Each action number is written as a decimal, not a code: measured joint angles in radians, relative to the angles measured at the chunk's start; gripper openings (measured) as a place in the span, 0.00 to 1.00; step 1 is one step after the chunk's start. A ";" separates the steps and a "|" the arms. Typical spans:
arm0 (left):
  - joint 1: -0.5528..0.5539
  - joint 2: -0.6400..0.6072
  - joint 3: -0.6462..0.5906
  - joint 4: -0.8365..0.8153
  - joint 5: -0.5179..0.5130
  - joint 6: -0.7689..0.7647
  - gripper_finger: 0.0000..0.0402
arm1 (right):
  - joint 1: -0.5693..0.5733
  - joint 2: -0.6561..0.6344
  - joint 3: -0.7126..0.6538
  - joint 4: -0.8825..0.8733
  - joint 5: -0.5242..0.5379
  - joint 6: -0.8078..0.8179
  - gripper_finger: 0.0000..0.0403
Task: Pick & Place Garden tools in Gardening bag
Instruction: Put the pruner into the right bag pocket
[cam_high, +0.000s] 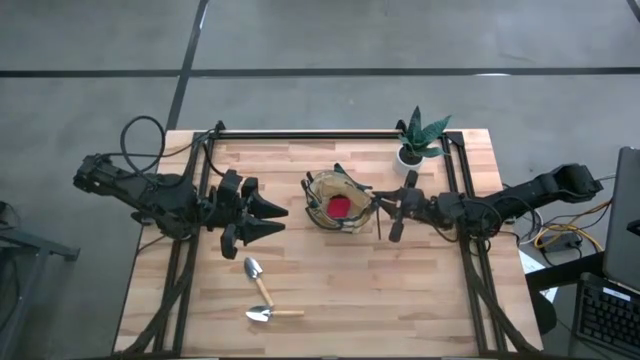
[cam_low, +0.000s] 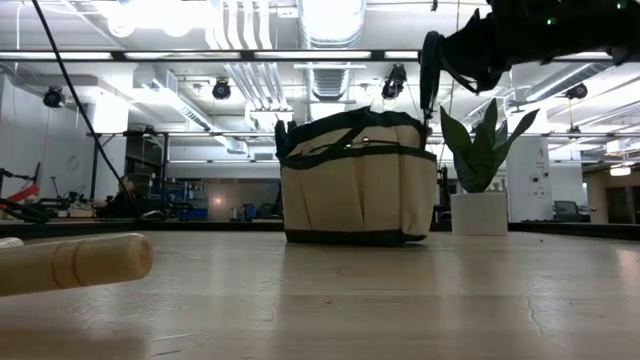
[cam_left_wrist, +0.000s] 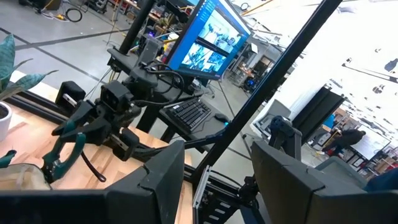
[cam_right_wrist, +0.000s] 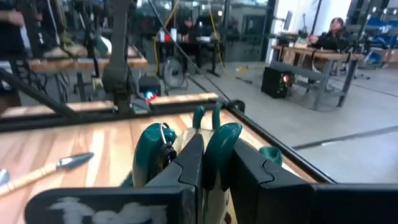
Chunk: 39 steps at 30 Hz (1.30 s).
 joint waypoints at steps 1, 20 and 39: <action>0.000 0.000 0.000 0.000 0.000 0.000 0.47 | -0.004 0.008 -0.012 0.037 -0.001 0.002 0.10; 0.000 0.000 0.000 -0.006 0.000 0.005 0.47 | -0.012 0.120 -0.075 0.145 0.000 0.046 0.10; 0.000 0.000 0.000 -0.034 0.000 0.003 0.47 | -0.031 0.321 -0.041 0.202 0.007 0.101 0.14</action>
